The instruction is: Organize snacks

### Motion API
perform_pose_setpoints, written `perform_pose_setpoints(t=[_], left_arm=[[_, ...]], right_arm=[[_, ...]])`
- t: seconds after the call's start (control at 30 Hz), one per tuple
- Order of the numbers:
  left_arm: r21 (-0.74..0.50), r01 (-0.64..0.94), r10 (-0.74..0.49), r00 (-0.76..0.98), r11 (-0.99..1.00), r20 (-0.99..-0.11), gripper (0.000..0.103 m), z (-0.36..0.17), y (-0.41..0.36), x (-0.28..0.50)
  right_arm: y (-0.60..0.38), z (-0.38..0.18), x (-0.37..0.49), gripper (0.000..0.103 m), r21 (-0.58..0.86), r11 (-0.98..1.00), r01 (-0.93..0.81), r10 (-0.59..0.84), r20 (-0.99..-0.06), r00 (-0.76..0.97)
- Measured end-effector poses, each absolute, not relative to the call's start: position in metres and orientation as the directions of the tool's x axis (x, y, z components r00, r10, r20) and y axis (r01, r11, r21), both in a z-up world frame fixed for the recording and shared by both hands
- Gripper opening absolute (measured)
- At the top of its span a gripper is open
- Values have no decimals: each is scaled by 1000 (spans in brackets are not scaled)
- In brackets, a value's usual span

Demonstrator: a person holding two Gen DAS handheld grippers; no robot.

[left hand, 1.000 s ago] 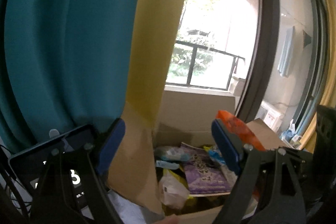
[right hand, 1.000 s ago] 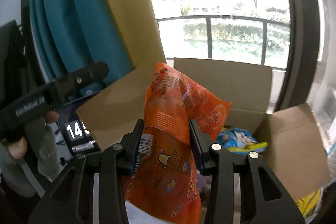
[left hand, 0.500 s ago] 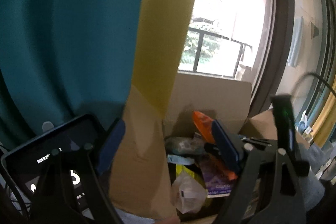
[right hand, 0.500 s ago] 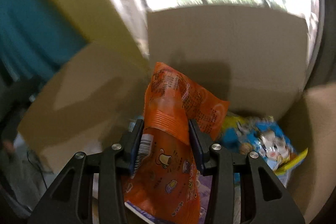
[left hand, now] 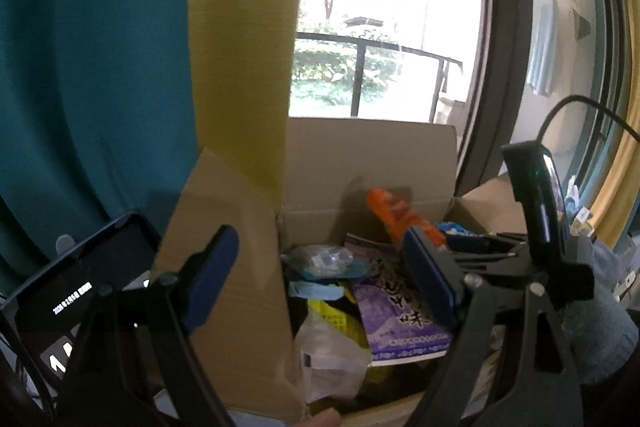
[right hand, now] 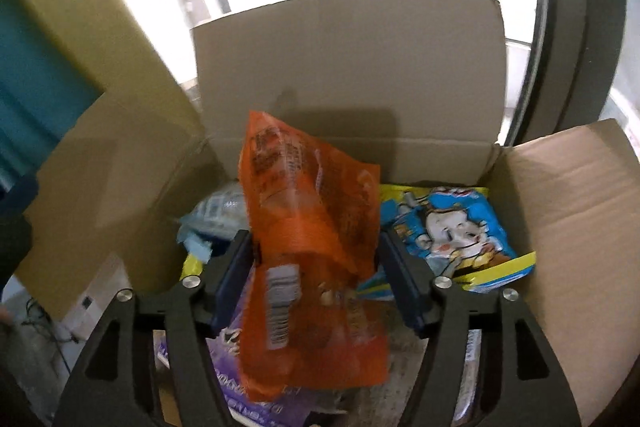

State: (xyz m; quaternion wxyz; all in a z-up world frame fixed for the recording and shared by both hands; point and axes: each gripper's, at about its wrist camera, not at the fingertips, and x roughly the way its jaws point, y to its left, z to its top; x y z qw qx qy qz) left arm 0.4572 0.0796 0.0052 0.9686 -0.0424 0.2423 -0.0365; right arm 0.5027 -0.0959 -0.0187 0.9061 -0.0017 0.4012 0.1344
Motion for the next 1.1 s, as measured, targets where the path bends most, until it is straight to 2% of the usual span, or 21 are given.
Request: perform_pose_setpoints(t=[0.53,0.83,0.97,1.0,1.07,1.1], left_arm=[[-97,27,-68,892,995,-447,85,17,78,430],[-58,57,-77,897,997,-435,85,21,55,392],[-79,-6,-29,900,997,-436,86,19,53,372],[-95,-25,-19,901,995,-432,86,19,54,364],[-101,-48,-1,901,994,-434,98,18,54,353],[-98,-57,9,901,994,-433,99,18,53,348]], right_arm=[[-86,7,446,70,47,952,-303,256,-666,701],[-95,23,396,70,-42,960,-277,189,-634,750],[-100,30,372,70,-82,963,-255,156,-602,783],[-103,32,365,70,-86,964,-252,154,-596,788],[-108,35,354,70,-81,965,-249,156,-584,797],[-111,37,346,70,-83,966,-245,155,-576,803]])
